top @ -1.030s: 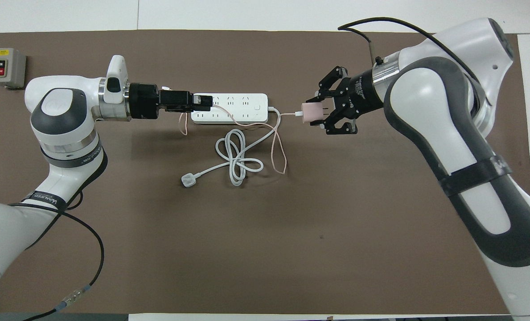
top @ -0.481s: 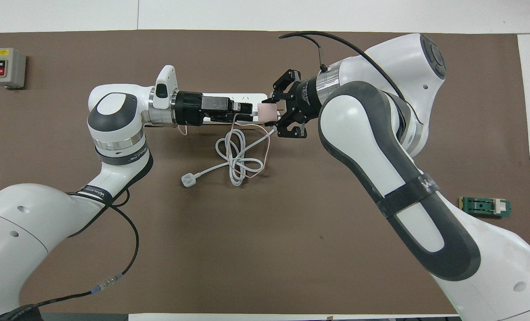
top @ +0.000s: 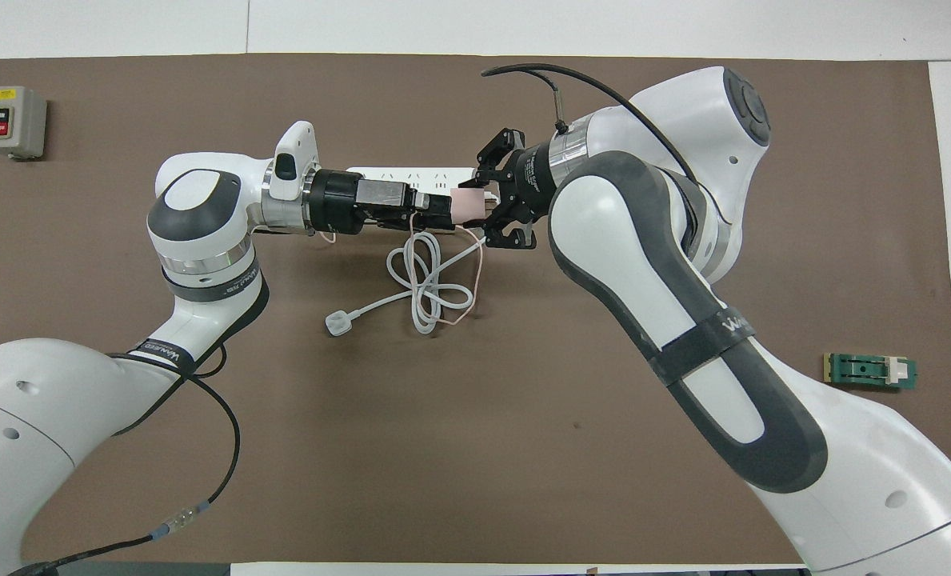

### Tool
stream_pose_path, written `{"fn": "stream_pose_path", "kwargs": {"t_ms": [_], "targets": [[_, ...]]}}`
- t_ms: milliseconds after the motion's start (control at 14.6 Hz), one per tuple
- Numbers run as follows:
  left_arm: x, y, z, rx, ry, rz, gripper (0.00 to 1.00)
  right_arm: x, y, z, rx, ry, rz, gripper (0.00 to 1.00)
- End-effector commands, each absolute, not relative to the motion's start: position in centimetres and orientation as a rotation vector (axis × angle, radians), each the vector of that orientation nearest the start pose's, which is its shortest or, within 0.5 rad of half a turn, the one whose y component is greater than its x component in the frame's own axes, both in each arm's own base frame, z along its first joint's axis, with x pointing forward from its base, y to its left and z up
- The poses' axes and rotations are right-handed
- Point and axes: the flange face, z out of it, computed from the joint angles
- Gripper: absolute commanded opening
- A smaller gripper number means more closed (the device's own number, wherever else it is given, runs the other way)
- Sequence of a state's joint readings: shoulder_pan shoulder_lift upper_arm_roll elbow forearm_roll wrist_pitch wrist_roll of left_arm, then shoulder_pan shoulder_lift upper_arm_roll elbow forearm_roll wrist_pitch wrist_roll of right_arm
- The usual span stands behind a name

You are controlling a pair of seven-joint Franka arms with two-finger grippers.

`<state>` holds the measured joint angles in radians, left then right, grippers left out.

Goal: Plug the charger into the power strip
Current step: 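Bring the charger to the left gripper and close the left gripper on it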

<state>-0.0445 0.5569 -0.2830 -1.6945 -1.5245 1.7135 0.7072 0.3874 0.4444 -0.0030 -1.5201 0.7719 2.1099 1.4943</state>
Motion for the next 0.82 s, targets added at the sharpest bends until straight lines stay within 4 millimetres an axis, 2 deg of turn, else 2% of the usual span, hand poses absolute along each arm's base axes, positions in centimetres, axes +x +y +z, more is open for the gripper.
{"fn": "stream_pose_path", "kwargs": {"t_ms": [0,343,755], "targets": [[60.3,-27.4,34.1,1.555,-0.124,-0.138,1.0,64.7,29.7,43.5,-1.869,1.716,0.628,0.0],[60.7,-28.0,33.7,1.568,-0.047,-0.094,1.0,64.6,29.7,43.4,-1.871,1.716,0.631,0.0],[60.6,-28.5,33.7,1.565,-0.048,-0.095,1.0,64.7,29.7,43.7,-1.871,1.712,0.63,0.0]]}}
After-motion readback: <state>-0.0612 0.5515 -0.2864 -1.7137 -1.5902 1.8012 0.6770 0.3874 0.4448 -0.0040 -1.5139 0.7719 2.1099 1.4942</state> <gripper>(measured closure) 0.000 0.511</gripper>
